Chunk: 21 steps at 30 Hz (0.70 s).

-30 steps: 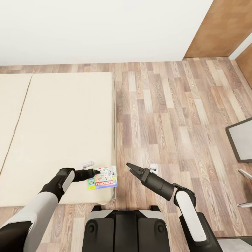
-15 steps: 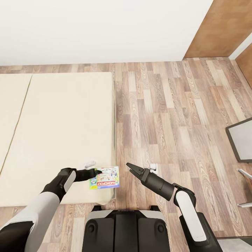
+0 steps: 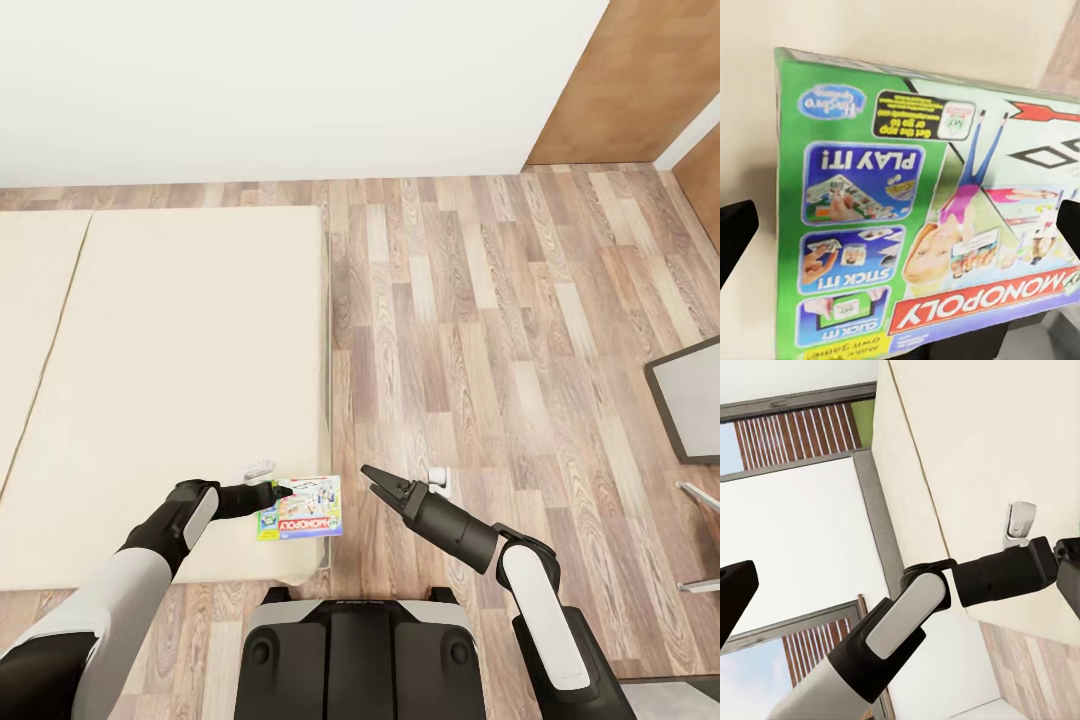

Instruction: Put all the toys in the child's room - the three board games (two on the bed and one on the table), the two jigsaw puzzles on the table, and the tennis ball on the table - inside the toy box on the table in the child's room.

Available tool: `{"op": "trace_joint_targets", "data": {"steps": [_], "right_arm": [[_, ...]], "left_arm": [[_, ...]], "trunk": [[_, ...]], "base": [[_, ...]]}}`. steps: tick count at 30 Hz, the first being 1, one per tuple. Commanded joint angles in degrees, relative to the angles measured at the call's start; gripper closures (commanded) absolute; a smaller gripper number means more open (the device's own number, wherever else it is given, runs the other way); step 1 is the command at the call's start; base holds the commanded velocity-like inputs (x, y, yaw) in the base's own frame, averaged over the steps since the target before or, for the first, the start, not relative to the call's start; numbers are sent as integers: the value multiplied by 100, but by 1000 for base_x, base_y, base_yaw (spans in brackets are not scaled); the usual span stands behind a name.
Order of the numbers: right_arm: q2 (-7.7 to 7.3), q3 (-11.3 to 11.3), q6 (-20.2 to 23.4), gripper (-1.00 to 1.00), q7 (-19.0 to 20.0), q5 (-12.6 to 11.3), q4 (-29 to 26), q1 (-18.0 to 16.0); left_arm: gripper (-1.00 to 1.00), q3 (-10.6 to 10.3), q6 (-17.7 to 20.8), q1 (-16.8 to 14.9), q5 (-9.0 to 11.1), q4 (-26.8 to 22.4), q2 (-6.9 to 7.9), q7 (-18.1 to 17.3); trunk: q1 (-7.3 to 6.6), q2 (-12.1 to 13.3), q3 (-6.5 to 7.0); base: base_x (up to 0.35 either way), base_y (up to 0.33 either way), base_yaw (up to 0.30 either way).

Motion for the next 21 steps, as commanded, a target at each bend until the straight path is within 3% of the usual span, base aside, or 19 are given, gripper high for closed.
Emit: {"op": "trace_joint_targets", "data": {"steps": [1,16,21], "right_arm": [[3,-7,24,-100,20,14,-1,-2],[3,-9,24,-100,20,19,-1,-2],[3,-9,24,-100,20,22,-1,-2]], "left_arm": [[-100,25,44,-1,11,-5,-2,-13],[-100,43,54,-1,7,-52,78,-18],[-100,62,66,-1,20,-127,202,-21]], "trunk": [[3,-9,-6],[3,-9,-6],[3,-9,-6]], "base": [[0,0,0],[0,0,0],[0,0,0]]}}
